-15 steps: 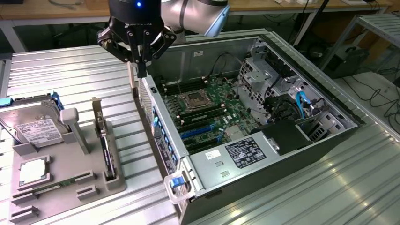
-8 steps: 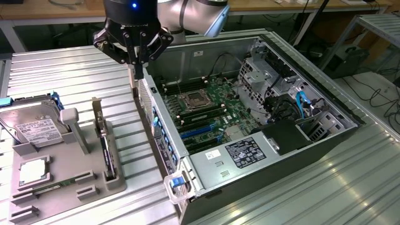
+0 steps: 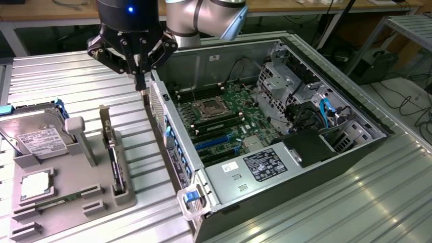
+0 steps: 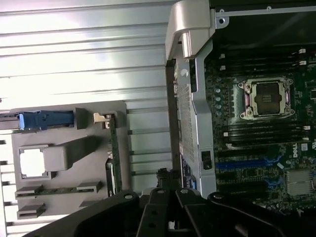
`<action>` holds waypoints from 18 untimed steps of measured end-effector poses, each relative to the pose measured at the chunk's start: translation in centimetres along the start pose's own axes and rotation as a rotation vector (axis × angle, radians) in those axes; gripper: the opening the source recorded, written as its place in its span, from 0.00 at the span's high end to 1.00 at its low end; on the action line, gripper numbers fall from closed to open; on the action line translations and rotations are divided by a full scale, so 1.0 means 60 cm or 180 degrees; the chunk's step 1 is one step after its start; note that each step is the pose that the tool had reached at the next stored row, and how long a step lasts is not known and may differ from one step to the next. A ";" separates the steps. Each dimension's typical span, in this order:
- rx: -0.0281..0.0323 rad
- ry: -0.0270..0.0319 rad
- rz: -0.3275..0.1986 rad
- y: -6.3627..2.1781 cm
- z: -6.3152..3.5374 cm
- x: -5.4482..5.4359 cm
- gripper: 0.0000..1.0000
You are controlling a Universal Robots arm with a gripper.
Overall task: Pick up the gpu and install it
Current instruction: 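Reach for the gpu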
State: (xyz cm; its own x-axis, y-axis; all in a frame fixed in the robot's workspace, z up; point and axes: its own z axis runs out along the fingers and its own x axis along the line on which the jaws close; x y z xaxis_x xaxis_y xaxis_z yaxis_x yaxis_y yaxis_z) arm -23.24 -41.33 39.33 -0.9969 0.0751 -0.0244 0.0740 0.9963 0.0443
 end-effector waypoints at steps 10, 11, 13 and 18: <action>0.0000 0.0000 -0.0001 -0.009 -0.001 0.026 0.89; 0.0000 0.0001 -0.0002 -0.010 -0.001 0.029 0.89; 0.0000 0.0000 -0.0002 -0.012 -0.001 0.037 0.89; 0.0000 0.0000 -0.0004 -0.017 -0.001 0.056 0.89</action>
State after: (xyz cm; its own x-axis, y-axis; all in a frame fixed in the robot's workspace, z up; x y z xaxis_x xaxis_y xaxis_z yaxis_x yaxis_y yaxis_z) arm -26.65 -42.07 39.24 -0.9970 0.0739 -0.0244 0.0727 0.9964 0.0444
